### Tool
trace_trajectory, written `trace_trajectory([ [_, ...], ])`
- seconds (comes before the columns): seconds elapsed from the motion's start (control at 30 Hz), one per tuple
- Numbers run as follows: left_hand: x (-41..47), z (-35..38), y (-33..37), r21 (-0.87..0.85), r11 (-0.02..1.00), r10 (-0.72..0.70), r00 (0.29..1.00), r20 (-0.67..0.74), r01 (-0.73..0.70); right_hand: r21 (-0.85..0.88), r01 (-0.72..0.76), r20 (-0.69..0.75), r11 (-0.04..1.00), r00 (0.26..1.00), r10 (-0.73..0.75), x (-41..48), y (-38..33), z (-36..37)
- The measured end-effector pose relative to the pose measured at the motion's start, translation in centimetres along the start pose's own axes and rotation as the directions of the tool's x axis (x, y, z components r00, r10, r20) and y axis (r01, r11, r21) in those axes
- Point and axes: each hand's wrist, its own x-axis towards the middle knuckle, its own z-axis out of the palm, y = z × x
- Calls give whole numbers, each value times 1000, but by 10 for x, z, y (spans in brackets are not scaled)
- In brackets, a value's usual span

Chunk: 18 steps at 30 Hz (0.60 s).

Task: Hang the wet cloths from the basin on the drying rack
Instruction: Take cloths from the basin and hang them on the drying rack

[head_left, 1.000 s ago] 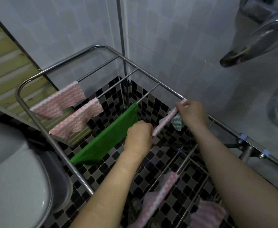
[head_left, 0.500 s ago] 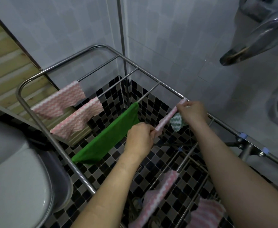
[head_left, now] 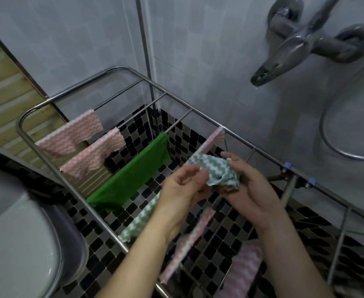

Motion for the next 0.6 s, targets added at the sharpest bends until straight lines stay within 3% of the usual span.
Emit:
trace_trajectory([
  [0.23,-19,7,0,-158,986,48,996,-80,-61,44,-24,-27,999,999,25,-29,11,5],
  [0.6,-48,21,-1,-340,940,-43,992,-115,2,28,10,-39,1000,999,-9,-56,21,-4],
])
